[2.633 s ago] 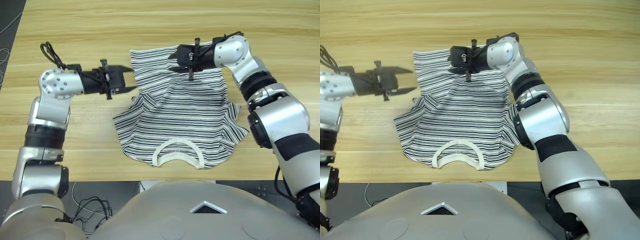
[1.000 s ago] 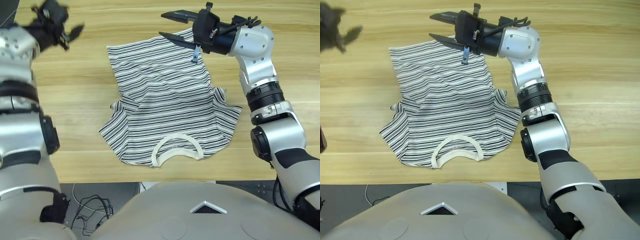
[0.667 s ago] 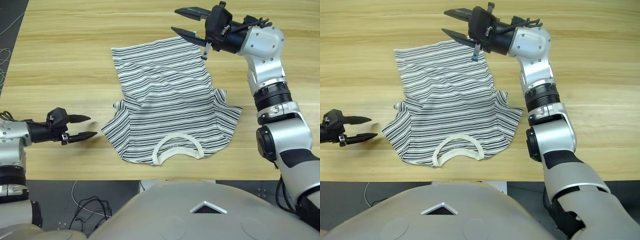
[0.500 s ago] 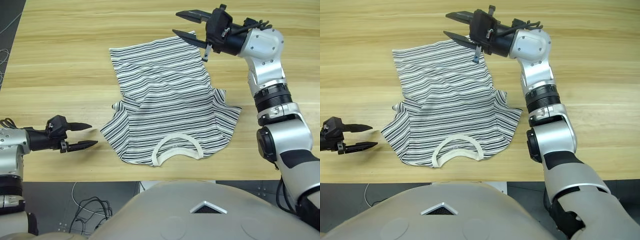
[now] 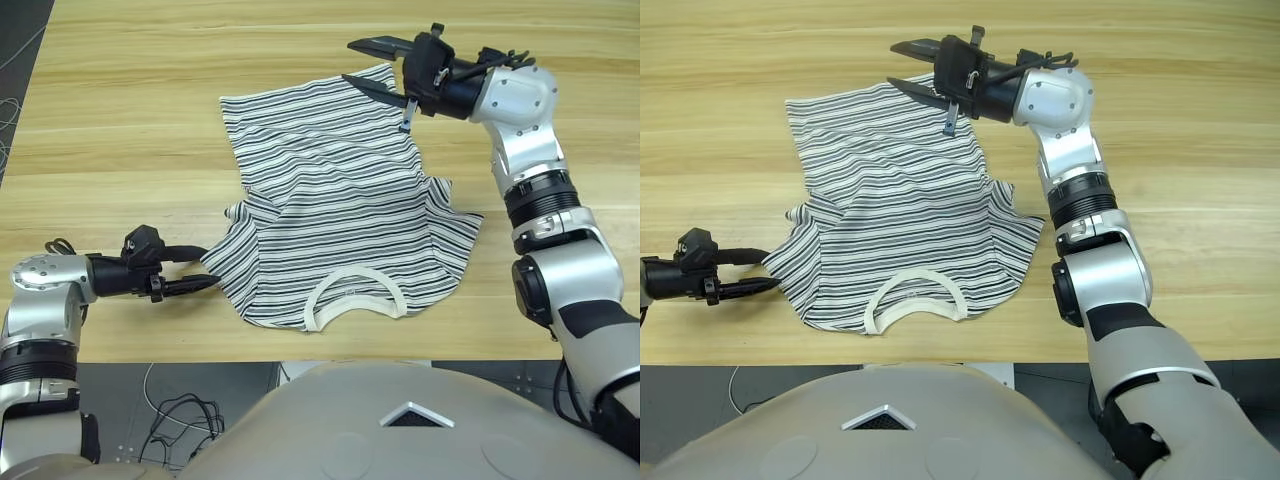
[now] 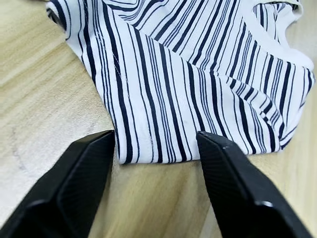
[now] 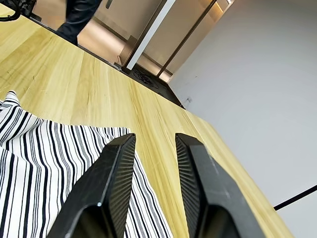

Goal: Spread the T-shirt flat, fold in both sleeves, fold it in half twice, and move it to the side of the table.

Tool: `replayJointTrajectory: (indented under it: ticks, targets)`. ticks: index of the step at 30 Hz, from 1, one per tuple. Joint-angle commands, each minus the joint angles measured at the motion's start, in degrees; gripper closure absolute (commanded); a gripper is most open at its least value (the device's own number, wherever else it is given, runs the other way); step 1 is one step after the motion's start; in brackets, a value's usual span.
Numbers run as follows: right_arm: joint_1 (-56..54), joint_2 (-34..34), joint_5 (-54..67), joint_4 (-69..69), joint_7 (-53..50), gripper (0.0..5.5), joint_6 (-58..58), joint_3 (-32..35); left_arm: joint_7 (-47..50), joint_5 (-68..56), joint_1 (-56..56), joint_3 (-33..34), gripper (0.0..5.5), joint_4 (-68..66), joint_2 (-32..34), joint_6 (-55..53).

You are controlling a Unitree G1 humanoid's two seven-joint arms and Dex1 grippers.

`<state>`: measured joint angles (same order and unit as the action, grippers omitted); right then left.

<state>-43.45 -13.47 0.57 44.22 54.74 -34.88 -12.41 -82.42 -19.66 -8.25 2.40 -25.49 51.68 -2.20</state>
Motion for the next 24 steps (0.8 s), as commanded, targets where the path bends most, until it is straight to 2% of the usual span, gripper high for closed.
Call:
replayJointTrajectory:
  ticks: [1,16,24]
  targets:
    - [0.2,0.0,-0.7,0.5,-0.2,3.99,-0.6,-0.4,-0.8,2.7,-2.0,-2.8,3.12,-1.8,-1.1,-0.6]
    - [0.3,0.1,-2.3,2.3,-1.1,3.99,-2.2,-1.4,-2.8,1.3,-1.4,-2.1,5.37,-3.2,-1.0,3.9]
    - [0.1,0.4,-2.2,2.6,-1.1,3.99,-2.4,-1.8,-6.5,-2.3,-1.9,1.5,5.37,1.1,1.5,2.6]
